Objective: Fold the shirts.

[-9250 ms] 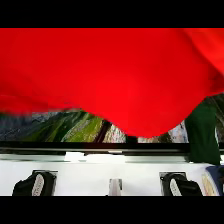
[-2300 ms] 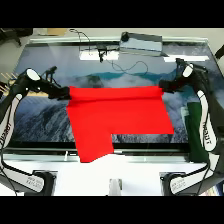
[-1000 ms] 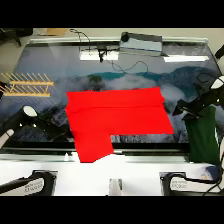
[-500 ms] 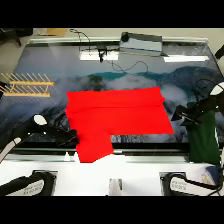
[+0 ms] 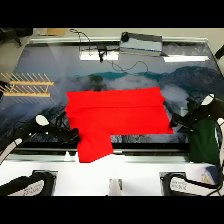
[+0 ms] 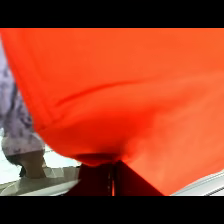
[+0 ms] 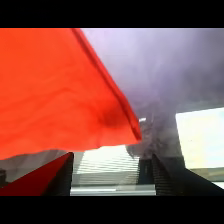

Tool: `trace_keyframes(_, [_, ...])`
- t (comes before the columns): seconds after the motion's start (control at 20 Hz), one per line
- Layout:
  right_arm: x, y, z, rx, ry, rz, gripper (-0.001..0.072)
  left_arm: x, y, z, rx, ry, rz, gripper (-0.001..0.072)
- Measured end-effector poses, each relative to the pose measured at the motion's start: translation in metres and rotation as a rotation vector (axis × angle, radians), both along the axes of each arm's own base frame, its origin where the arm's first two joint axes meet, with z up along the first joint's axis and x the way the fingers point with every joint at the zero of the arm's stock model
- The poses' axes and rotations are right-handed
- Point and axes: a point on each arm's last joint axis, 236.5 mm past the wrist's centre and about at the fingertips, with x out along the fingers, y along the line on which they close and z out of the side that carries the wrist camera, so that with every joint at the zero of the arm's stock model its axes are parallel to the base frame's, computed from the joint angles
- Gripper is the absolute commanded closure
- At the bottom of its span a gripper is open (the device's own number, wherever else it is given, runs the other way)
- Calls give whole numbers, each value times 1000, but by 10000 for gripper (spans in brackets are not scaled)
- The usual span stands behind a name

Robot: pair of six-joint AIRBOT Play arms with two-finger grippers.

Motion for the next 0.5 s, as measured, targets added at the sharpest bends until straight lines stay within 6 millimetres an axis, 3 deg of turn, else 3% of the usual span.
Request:
trace_keyframes(0.3, [11, 4, -22, 22, -19, -38, 247, 1, 1, -1, 3, -7, -1, 673])
trace_keyframes(0.4, [13, 10, -26, 52, -13, -47, 375, 1, 1, -1, 4, -7, -1, 673])
trace_keyframes(0.45, [15, 15, -28, 76, -15, -55, 498, 1, 1, -1, 4, -8, -2, 673])
trace_keyframes(0.5, [18, 19, -30, 92, -22, -63, 689, 1, 1, -1, 4, -7, -2, 673])
